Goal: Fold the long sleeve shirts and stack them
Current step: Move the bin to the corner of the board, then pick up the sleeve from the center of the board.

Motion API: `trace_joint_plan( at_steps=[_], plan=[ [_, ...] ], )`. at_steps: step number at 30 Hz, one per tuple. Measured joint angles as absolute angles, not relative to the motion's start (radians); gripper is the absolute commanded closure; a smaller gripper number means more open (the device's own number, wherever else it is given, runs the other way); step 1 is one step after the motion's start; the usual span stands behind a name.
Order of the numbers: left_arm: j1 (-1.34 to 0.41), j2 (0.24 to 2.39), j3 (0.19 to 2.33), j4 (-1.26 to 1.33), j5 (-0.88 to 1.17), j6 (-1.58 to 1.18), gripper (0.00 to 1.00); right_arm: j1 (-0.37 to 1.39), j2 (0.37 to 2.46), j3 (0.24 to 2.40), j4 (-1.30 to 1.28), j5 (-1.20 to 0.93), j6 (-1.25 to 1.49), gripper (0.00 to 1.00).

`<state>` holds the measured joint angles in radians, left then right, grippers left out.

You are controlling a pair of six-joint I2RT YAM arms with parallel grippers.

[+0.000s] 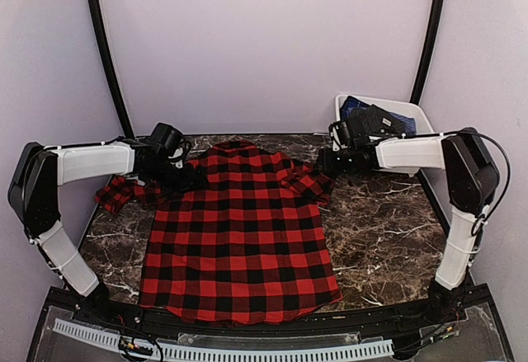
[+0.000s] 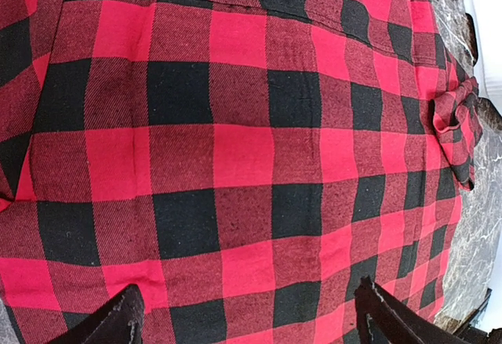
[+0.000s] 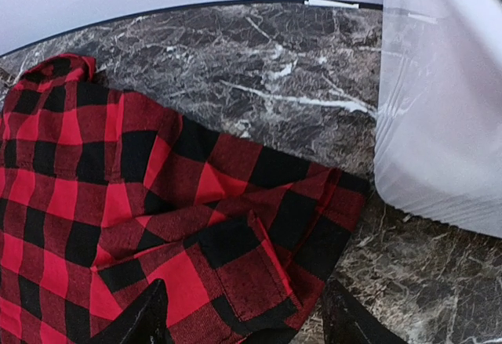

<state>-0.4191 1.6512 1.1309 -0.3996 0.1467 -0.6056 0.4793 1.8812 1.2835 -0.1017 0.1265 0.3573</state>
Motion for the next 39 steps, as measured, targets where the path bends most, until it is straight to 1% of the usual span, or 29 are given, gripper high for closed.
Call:
trace_joint_plan(
  at_steps=[4,11,15,21,24,29,32,39],
  plan=[
    [-0.419,1.652,1.14,-0.403,0.157,-0.598,0.08,0.489,1.914,1.269,-0.1,0.142,0.368,0.37],
    [-0.419,1.653,1.161,-0.402,0.169,-0.59,0.08,0.488,2.036,1.312,-0.099,0.159,0.384,0.43],
    [-0.419,1.653,1.161,-0.402,0.169,-0.59,0.08,0.489,2.057,1.32,-0.102,0.158,0.403,0.47],
    [-0.419,1.653,1.161,-0.402,0.169,-0.59,0.08,0.489,2.057,1.319,-0.095,0.149,0.429,0.59],
    [-0.419,1.653,1.161,-0.402,0.17,-0.591,0.08,0.489,2.057,1.312,-0.086,0.136,0.441,0.69],
    [-0.419,1.653,1.161,-0.4,0.176,-0.591,0.08,0.489,2.057,1.299,-0.08,0.119,0.46,0.91],
    [-0.419,1.653,1.161,-0.399,0.178,-0.591,0.08,0.489,2.054,1.292,-0.078,0.11,0.464,1.0],
    [-0.419,1.653,1.16,-0.394,0.183,-0.598,0.08,0.491,1.996,1.276,-0.083,0.105,0.468,1.0]
  ],
)
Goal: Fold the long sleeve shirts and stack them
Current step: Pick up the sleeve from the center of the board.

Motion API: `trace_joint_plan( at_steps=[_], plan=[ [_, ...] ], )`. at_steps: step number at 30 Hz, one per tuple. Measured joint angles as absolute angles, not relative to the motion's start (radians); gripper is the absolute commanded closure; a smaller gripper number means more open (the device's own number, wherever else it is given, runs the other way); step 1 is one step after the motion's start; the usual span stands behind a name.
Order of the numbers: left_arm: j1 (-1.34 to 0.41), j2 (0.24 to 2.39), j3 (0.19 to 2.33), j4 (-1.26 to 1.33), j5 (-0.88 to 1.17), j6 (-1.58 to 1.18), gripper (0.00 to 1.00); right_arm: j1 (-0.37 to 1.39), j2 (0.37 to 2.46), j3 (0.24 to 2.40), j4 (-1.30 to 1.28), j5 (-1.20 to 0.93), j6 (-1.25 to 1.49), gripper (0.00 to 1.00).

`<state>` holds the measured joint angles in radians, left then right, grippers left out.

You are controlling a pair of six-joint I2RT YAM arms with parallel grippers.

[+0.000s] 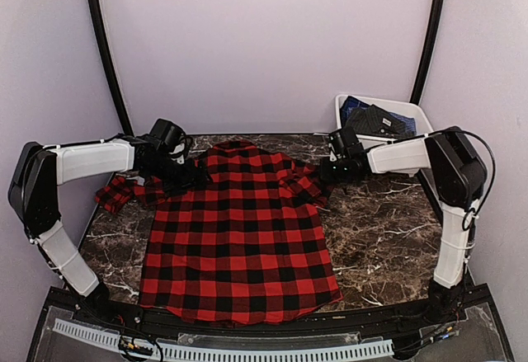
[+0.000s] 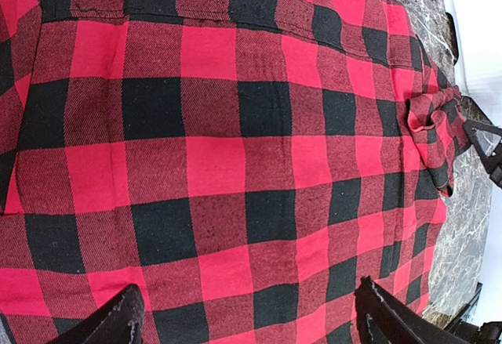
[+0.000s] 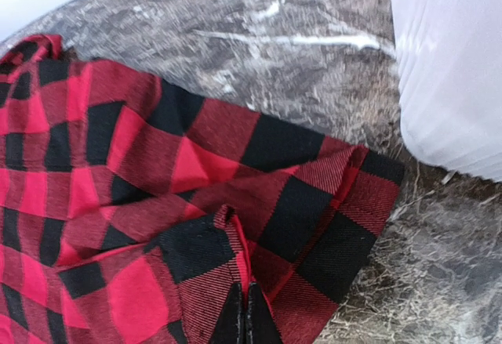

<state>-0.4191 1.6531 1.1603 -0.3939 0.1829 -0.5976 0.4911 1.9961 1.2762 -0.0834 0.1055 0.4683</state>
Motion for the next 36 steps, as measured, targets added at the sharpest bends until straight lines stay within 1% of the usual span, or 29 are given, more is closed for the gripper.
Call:
trace_joint_plan(
  at_steps=[11,17,23,29,36],
  plan=[
    [-0.419,1.653,1.155,-0.38,0.204,-0.614,0.08,0.525,1.869,1.277,-0.088,0.104,0.442,1.0],
    [-0.419,1.653,1.146,-0.353,0.238,-0.622,0.09,0.601,1.834,1.298,-0.12,0.084,0.419,1.0],
    [-0.419,1.651,1.109,-0.297,0.319,-0.651,0.09,0.702,1.814,1.335,-0.128,0.048,0.407,1.0],
    [-0.421,1.618,1.053,-0.194,0.421,-0.717,0.09,0.781,1.807,1.352,-0.125,-0.001,0.413,1.0],
    [-0.452,1.613,0.987,0.015,0.551,-0.867,0.09,0.834,1.824,1.353,-0.078,-0.056,0.441,1.0]
  ],
)
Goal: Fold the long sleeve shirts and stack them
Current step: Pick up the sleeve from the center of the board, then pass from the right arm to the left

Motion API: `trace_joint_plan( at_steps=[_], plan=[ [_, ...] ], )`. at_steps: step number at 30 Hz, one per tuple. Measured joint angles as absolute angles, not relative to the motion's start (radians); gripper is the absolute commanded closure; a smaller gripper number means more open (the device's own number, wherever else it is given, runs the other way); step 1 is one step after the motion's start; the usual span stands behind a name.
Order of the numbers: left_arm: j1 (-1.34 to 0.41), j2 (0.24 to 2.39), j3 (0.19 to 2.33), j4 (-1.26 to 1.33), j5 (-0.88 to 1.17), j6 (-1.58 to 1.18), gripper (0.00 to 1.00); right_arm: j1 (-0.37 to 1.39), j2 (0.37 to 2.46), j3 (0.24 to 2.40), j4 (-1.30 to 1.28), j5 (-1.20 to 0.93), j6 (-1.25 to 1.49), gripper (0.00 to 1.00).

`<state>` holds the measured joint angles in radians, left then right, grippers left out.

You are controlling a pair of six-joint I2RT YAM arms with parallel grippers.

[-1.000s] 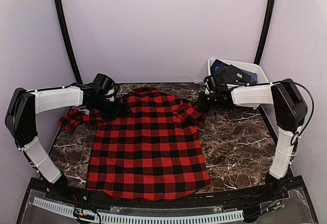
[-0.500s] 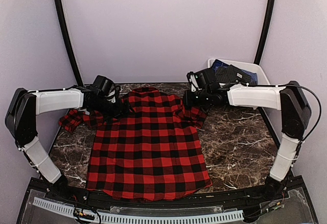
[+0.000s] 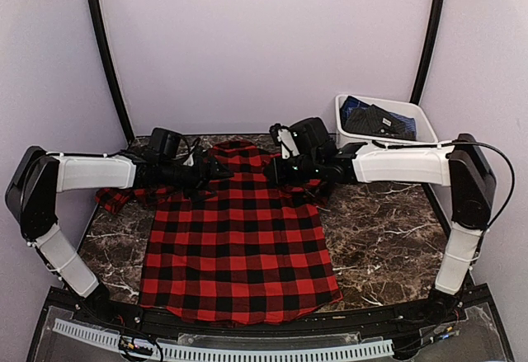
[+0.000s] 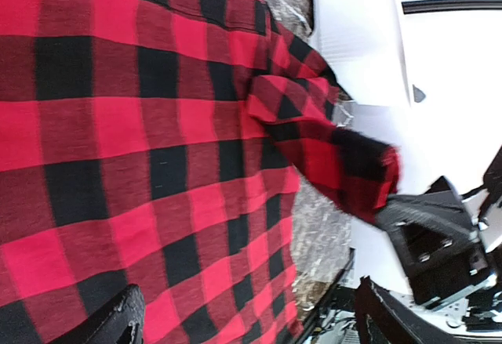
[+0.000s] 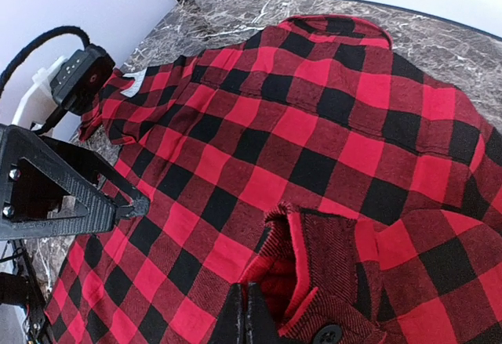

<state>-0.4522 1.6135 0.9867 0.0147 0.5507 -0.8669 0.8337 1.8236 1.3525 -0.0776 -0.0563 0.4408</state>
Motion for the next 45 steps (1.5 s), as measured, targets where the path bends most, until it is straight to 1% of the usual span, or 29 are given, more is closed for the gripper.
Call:
trace_joint_plan(
  at_steps=[8,13,19,21,25,27,28,29,30,31,32,33,34,35,37,42,45],
  plan=[
    [-0.523,1.7,0.982,0.208,0.596,-1.01,0.09,0.876,1.909,1.351,-0.033,-0.101,0.47,1.0],
    [-0.54,1.742,0.959,0.301,0.605,-1.09,0.09,0.91,1.921,1.338,0.006,-0.118,0.482,1.0],
    [-0.545,1.792,0.963,0.361,0.599,-1.14,0.13,0.921,1.934,1.332,0.036,-0.124,0.485,1.0],
    [-0.547,1.816,0.972,0.366,0.595,-1.147,0.16,0.921,1.938,1.327,0.041,-0.125,0.484,1.0],
    [-0.56,1.863,1.003,0.368,0.588,-1.156,0.25,0.923,1.953,1.32,0.044,-0.128,0.484,1.0],
    [-0.566,1.879,1.018,0.367,0.586,-1.156,0.34,0.923,1.954,1.316,0.045,-0.131,0.483,1.0],
    [-0.567,1.882,1.023,0.364,0.585,-1.156,0.37,0.923,1.954,1.314,0.045,-0.131,0.481,1.0],
    [-0.568,1.886,1.03,0.363,0.583,-1.157,0.45,0.923,1.954,1.313,0.046,-0.131,0.479,1.0],
    [-0.568,1.889,1.036,0.36,0.582,-1.153,0.49,0.924,1.954,1.312,0.045,-0.131,0.476,1.0],
    [-0.568,1.89,1.044,0.352,0.581,-1.15,0.58,0.924,1.954,1.312,0.045,-0.131,0.476,1.0],
    [-0.57,1.892,1.053,0.344,0.58,-1.145,0.62,0.924,1.954,1.312,0.046,-0.13,0.472,0.99],
    [-0.57,1.895,1.061,0.34,0.576,-1.148,0.72,0.925,1.954,1.312,0.045,-0.13,0.469,0.98],
    [-0.57,1.898,1.071,0.336,0.575,-1.136,0.77,0.926,1.954,1.312,0.045,-0.13,0.467,0.96],
    [-0.57,1.901,1.083,0.327,0.571,-1.131,0.88,0.927,1.954,1.312,0.045,-0.13,0.464,0.94],
    [-0.57,1.906,1.098,0.311,0.564,-1.12,0.99,0.928,1.954,1.312,0.044,-0.13,0.457,0.87],
    [-0.57,1.92,1.14,0.241,0.55,-1.072,1.0,0.929,1.94,1.307,0.014,-0.109,0.448,0.62],
    [-0.57,1.921,1.185,0.171,0.525,-1.027,1.0,0.929,1.882,1.273,-0.025,-0.074,0.456,0.54]
  ],
)
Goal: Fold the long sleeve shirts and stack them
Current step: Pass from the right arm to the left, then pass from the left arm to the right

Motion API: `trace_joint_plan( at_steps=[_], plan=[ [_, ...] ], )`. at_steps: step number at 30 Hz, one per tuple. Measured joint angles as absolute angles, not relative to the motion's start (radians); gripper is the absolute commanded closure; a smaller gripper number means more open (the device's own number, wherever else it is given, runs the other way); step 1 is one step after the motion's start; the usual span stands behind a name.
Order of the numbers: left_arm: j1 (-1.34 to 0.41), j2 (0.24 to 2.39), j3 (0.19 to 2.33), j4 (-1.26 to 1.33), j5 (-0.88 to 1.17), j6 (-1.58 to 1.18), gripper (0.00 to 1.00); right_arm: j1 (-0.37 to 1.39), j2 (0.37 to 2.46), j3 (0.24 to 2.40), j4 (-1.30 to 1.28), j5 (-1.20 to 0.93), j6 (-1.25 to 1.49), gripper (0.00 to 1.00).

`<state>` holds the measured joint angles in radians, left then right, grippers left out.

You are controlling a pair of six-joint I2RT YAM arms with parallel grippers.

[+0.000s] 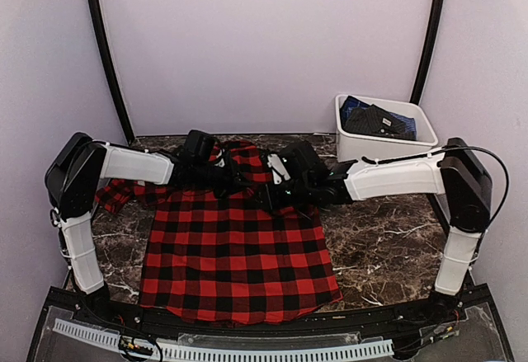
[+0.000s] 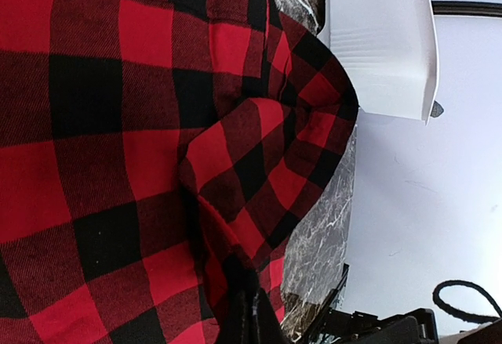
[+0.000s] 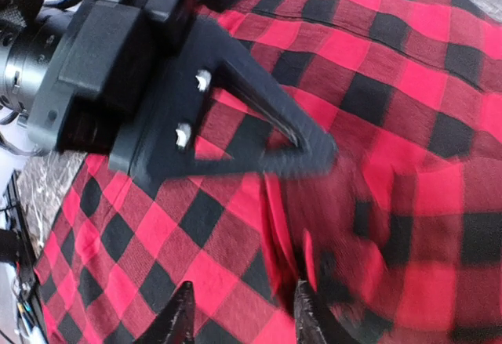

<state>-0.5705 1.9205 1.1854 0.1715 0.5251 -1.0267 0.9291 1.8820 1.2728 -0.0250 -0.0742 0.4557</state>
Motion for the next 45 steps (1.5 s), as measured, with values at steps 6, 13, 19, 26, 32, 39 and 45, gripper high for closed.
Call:
trace_joint_plan(
  at_steps=[6,13,19,26,32,39,45],
  plan=[
    [-0.57,1.912,1.299,0.046,0.461,-0.921,1.0,0.922,1.667,1.111,-0.101,0.002,0.525,0.49],
    [-0.568,1.866,1.382,-0.072,0.408,-0.844,1.0,0.922,1.473,0.868,-0.222,0.082,0.656,0.49],
    [-0.542,1.808,1.379,-0.108,0.422,-0.852,1.0,0.921,1.381,0.718,-0.287,0.11,0.741,0.48],
    [-0.521,1.791,1.219,-0.025,0.57,-1.0,1.0,0.954,1.391,0.758,-0.183,0.171,0.667,0.35],
    [-0.522,1.791,1.141,0.115,0.666,-1.197,1.0,1.013,1.488,0.865,0.04,0.266,0.48,0.26],
    [-0.522,1.791,1.109,0.26,0.717,-1.378,1.0,1.053,1.592,0.907,0.243,0.335,0.221,0.22],
    [-0.522,1.791,1.087,0.344,0.743,-1.482,1.0,1.082,1.662,0.935,0.321,0.381,0.057,0.22]
  ],
)
